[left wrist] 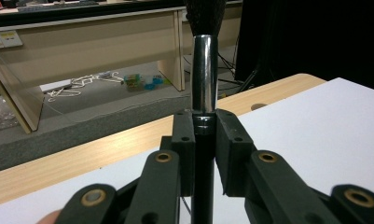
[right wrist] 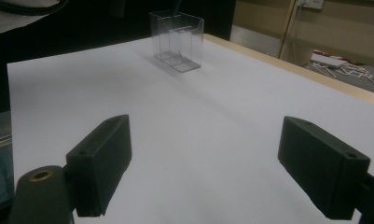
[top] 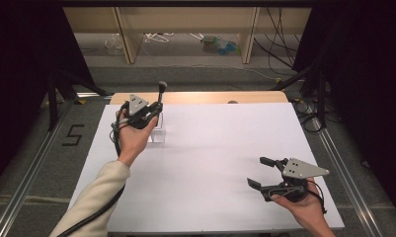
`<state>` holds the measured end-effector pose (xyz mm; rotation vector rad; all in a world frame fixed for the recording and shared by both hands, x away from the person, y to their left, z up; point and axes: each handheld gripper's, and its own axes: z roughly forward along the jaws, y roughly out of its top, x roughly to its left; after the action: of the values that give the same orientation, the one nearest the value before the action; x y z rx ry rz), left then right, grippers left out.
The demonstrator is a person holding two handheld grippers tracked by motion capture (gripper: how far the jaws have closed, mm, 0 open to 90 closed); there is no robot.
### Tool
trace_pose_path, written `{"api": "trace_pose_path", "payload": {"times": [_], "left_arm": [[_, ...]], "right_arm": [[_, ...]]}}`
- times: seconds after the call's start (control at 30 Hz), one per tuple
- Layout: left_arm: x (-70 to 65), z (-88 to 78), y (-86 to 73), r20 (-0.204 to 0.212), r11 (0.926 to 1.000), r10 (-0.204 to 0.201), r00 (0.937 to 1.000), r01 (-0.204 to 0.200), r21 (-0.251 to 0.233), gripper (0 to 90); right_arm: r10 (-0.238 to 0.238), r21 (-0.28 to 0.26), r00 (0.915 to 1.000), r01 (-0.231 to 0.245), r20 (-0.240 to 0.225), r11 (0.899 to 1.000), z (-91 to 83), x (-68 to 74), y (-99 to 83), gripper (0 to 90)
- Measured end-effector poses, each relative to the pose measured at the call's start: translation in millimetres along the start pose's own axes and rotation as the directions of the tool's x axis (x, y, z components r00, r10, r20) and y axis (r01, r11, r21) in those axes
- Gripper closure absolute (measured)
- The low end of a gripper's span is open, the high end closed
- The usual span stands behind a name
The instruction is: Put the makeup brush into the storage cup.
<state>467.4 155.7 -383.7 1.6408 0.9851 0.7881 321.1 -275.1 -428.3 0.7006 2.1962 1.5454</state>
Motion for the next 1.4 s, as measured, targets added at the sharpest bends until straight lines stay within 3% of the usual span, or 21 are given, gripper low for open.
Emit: {"api": "trace_pose_path", "payload": {"times": [0.57, 0.67, 1.4], "left_arm": [[1.1, 2.8, 0.4, -0.002, 1.0000, 0.000, 1.0000, 0.000, -0.006, 78.4], [2.4, 3.5, 0.5, -0.001, 0.9999, 0.014, 0.9999, -0.014, -0.005, 78.4], [1.6, 8.9, 1.4, -0.001, 1.0000, 0.003, 1.0000, -0.003, -0.007, 78.4]], "right_arm": [[-0.002, 0.001, 1.0000, 0.002, 0.001, 1.000, -0.6, -0.3, 0.0, 18.3], [0.000, 0.001, 1.0000, 0.000, 0.000, 1.000, -0.6, -0.1, 0.1, 18.3], [-0.001, 0.003, 1.0000, 0.001, 0.000, 1.000, -1.9, -0.5, 0.2, 18.3]]}}
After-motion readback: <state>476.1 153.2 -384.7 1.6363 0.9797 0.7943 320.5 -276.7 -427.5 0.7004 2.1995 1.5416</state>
